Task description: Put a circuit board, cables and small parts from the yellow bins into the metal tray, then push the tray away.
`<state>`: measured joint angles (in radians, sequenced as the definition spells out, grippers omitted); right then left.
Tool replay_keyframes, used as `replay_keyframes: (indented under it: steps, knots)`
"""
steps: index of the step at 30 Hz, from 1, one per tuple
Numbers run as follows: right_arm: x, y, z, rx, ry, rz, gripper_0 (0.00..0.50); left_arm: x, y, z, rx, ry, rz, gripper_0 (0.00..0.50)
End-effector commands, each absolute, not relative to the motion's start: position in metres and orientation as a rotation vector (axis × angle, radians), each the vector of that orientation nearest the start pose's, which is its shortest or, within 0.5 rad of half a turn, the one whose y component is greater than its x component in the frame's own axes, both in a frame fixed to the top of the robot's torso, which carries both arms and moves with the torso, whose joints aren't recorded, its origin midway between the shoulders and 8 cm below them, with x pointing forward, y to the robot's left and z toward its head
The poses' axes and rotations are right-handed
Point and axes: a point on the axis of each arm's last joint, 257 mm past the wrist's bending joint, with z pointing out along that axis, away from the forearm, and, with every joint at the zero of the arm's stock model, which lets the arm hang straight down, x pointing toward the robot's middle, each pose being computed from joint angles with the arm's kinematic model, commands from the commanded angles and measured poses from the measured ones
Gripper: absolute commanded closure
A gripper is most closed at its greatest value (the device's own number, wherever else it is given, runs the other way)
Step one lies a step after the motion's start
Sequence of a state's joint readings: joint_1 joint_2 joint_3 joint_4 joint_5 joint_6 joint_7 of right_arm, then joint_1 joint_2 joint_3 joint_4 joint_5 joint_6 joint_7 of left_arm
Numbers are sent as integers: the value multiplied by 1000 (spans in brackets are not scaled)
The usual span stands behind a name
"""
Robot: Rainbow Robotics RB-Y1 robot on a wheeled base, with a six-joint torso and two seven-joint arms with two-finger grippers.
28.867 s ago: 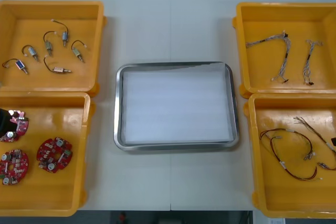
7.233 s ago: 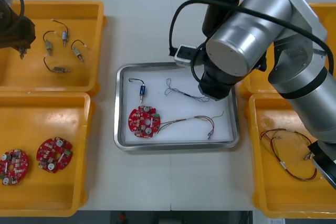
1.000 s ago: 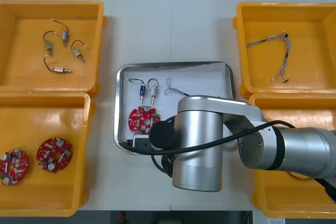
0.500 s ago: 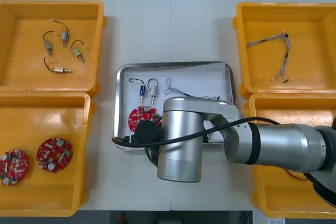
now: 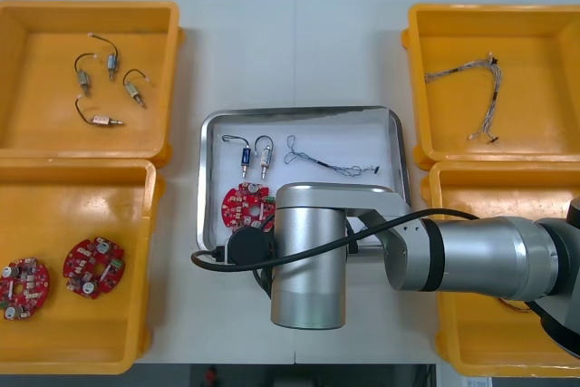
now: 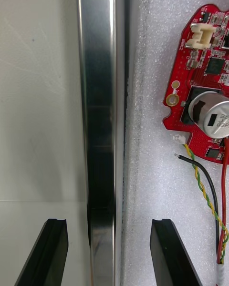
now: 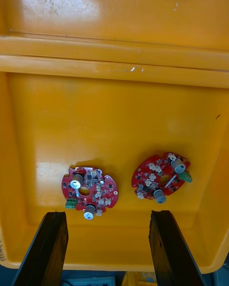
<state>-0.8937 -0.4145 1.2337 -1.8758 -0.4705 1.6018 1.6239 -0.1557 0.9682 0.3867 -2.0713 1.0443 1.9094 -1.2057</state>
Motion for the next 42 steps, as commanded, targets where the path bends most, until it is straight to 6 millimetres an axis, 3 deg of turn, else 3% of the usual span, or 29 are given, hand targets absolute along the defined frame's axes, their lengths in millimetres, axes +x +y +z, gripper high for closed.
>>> replay_keyframes:
  steps: [1, 2, 3, 4, 12, 20, 32, 42]
  knots:
    - [377, -3, -300, -1997, 1852, -505, 248, 371, 414, -119, 45, 2693, 71, 0]
    - [377, -5, -301, -1997, 1858, -509, 435, 371, 414, -119, 45, 2693, 71, 0]
    - [379, -6, -300, -1993, 1858, -511, 492, 371, 414, -119, 45, 2693, 71, 0]
    - [378, -6, -301, -1997, 1858, -511, 500, 371, 414, -119, 45, 2693, 71, 0]
    - [384, -4, -294, -1982, 1843, -525, 500, 371, 414, -119, 45, 2693, 71, 0]
    - [403, 2, -276, -1956, 1795, -569, 500, 371, 414, -119, 45, 2693, 71, 0]
    - [452, 7, -242, -1878, 1764, -686, 500, 371, 414, -119, 45, 2693, 71, 0]
    - [487, 23, -210, -1792, 1772, -725, 500, 371, 414, -119, 45, 2693, 71, 0]
